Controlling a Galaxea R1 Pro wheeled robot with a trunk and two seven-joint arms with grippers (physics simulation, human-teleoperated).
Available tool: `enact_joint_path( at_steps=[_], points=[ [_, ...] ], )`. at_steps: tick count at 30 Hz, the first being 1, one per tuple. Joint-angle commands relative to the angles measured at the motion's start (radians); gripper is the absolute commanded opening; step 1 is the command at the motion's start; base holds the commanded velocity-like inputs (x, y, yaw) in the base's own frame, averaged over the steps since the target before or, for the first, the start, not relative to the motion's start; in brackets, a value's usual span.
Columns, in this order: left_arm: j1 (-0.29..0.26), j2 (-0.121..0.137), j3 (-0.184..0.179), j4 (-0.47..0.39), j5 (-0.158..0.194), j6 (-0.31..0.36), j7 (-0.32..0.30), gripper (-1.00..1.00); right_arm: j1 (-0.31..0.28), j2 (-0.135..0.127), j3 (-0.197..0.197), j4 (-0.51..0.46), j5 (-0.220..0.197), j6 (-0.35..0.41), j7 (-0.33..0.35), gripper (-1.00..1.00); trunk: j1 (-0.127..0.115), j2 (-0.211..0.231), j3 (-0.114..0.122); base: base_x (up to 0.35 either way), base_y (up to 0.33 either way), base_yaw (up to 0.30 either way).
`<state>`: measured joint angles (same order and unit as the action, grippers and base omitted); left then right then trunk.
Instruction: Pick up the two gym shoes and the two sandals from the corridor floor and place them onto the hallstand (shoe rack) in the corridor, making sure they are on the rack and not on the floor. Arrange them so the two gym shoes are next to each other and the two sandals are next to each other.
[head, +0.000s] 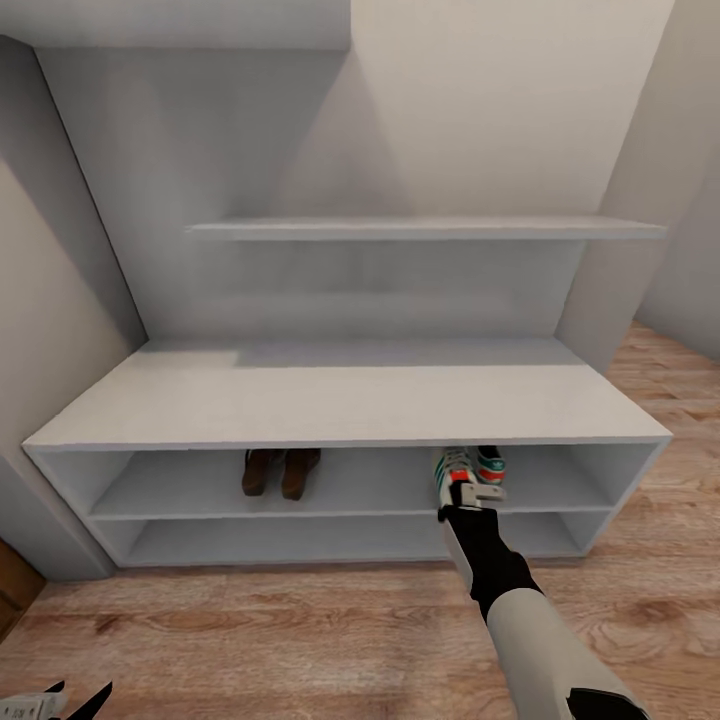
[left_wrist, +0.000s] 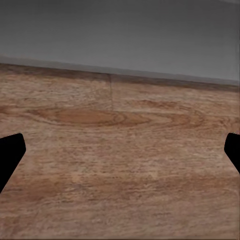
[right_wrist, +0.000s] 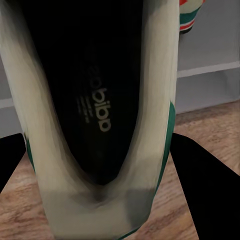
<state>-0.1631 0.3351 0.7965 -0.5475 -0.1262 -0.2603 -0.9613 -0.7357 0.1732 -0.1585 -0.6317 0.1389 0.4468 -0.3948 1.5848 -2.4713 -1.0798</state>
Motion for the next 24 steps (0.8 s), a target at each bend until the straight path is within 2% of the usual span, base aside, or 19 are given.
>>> enact_joint_path(
  at_steps=[1,24],
  points=[
    [-0.001,-0.001,0.007,0.0,-0.011,-0.005,-0.005,1.0,-0.001,0.001,-0.004,-0.002,0.011,0.007,0.002,-1.0,0.0,-0.001,-0.002,0.0,0.0,0.0],
    [-0.001,-0.001,0.009,0.0,-0.01,-0.005,-0.005,1.0,-0.001,0.001,-0.005,-0.002,0.011,0.007,0.002,-1.0,0.0,-0.001,-0.005,0.003,0.0,0.0]
  ],
)
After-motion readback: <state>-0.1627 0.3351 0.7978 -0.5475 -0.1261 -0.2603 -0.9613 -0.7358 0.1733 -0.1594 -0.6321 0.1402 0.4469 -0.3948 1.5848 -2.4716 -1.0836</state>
